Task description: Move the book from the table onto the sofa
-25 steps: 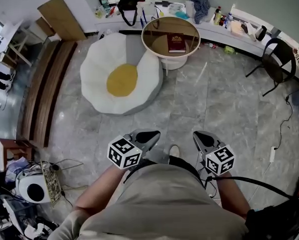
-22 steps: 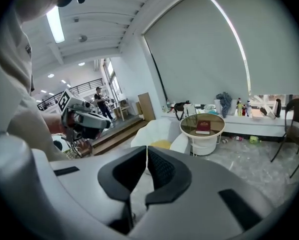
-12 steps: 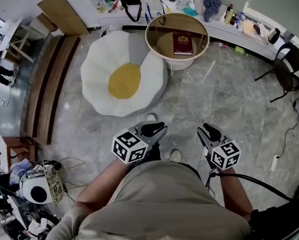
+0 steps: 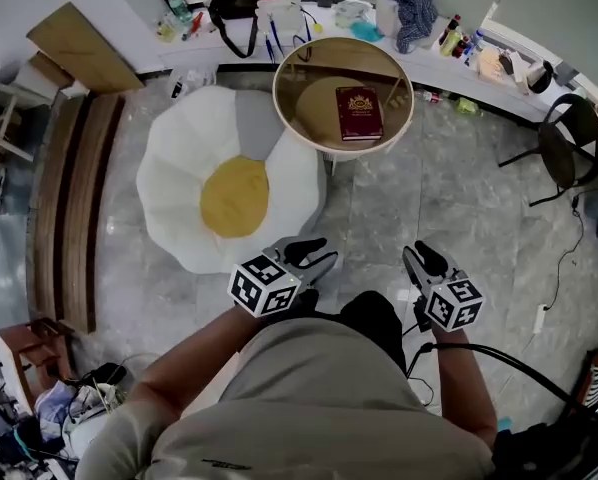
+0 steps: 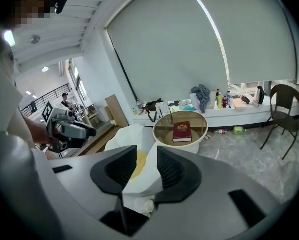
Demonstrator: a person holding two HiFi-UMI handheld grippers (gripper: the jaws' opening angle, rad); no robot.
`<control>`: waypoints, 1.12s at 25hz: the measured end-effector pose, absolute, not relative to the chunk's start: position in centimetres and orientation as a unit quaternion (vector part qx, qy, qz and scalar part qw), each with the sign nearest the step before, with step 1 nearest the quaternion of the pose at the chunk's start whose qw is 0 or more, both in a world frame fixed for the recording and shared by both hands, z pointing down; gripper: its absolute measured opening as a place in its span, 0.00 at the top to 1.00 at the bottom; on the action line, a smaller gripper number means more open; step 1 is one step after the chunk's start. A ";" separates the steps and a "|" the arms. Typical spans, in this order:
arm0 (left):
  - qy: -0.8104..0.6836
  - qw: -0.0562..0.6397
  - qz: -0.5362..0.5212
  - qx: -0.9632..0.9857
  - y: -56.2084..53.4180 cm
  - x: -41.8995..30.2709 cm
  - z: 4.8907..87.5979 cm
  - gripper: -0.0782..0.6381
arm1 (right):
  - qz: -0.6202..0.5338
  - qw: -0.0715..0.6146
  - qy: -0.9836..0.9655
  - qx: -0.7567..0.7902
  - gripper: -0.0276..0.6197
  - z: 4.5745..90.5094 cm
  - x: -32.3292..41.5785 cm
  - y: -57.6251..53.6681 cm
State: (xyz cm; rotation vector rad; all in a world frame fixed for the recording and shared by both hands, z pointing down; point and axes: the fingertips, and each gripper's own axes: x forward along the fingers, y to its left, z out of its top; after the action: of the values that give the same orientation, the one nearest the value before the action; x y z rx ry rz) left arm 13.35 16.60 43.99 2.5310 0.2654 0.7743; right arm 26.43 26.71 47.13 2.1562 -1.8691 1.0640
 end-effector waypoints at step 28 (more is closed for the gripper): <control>-0.114 0.405 0.365 0.831 -12.9 43.1 77.4 0.62 | 0.523 0.035 -0.616 0.588 0.64 80.5 58.2 -6.3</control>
State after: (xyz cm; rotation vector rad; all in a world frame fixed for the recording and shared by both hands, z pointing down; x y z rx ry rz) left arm 43.09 -12.89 77.38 2.0967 -0.2872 0.9215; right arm 58.23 -6.32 80.52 1.8070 -1.8941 1.6064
